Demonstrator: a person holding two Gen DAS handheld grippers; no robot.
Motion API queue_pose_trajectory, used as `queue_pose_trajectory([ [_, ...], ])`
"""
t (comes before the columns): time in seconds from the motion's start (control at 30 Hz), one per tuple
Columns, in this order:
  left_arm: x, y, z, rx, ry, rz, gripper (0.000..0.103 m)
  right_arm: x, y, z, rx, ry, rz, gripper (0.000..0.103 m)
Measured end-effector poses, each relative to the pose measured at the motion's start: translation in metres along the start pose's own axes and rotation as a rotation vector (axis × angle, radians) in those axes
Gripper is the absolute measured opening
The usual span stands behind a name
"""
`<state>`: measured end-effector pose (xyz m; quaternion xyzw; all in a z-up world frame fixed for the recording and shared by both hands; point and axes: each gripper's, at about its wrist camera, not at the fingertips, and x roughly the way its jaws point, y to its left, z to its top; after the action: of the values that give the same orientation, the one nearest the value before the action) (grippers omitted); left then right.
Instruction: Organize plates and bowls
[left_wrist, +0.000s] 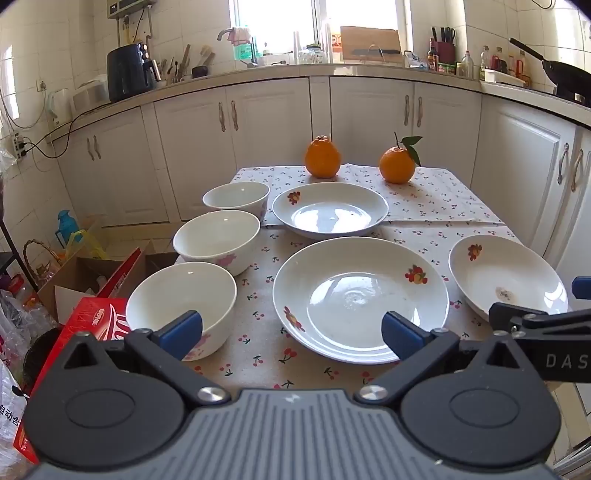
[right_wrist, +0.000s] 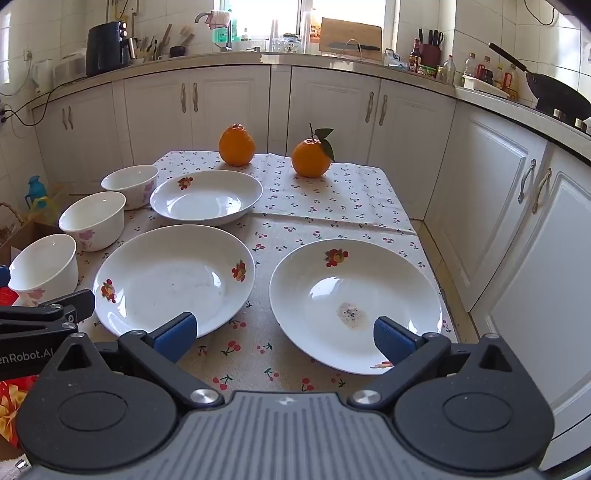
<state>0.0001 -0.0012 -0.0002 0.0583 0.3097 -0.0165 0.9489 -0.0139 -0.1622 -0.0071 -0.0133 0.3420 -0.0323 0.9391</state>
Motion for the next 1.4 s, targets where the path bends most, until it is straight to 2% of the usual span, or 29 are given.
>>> queue_pose_trajectory([
  [1.4,-0.005,0.003,0.001,-0.012,-0.015,-0.004,0.102,-0.007,0.000,0.001,-0.007,-0.021,-0.007,0.103],
])
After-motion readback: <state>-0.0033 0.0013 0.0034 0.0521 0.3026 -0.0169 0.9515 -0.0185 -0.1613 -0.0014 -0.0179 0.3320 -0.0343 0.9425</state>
